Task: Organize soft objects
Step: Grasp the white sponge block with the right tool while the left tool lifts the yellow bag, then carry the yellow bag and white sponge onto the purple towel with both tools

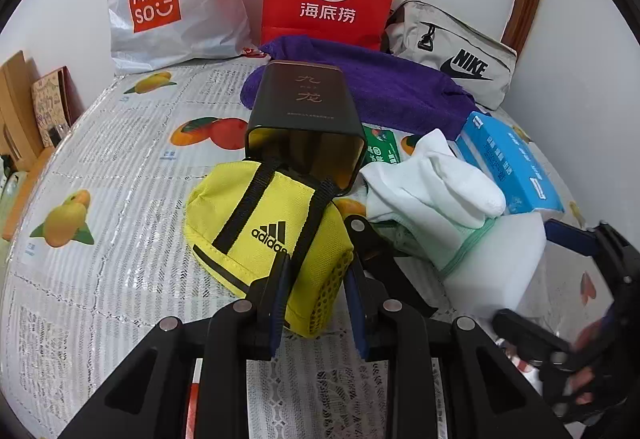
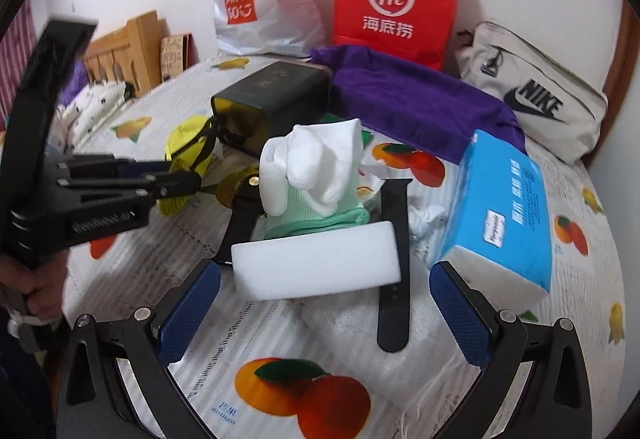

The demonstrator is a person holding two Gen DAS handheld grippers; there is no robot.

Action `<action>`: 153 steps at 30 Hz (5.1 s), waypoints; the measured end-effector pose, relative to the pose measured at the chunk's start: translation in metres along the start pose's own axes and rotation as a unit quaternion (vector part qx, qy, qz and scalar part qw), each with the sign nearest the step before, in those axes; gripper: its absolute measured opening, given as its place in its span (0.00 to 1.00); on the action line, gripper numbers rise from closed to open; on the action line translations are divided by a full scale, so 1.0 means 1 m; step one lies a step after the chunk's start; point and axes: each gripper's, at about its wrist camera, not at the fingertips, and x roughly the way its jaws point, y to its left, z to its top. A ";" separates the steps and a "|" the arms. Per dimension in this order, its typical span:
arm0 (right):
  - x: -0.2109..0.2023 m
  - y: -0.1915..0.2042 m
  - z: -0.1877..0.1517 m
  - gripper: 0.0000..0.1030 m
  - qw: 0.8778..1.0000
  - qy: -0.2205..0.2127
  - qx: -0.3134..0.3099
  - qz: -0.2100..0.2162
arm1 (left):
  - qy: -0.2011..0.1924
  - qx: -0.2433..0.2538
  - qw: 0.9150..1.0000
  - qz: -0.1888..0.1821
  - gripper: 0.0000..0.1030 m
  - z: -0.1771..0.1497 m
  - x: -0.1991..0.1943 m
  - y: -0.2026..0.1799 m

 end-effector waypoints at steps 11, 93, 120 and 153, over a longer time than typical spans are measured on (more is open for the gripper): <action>0.007 -0.014 0.008 0.79 0.999 -0.006 0.024 0.038 | -0.001 0.000 1.000 0.002 0.24 0.009 -0.017 0.002; 0.122 -0.225 0.189 0.79 0.987 0.013 0.160 -0.001 | -0.007 0.017 1.000 -0.026 0.14 0.273 0.116 -0.013; 0.211 -0.247 0.193 0.80 0.980 0.090 0.178 0.016 | 0.021 0.021 0.997 -0.075 0.17 0.288 0.164 -0.038; 0.162 -0.250 0.183 0.90 0.982 0.075 0.173 0.011 | 0.056 0.020 0.998 0.014 0.67 0.260 0.133 -0.049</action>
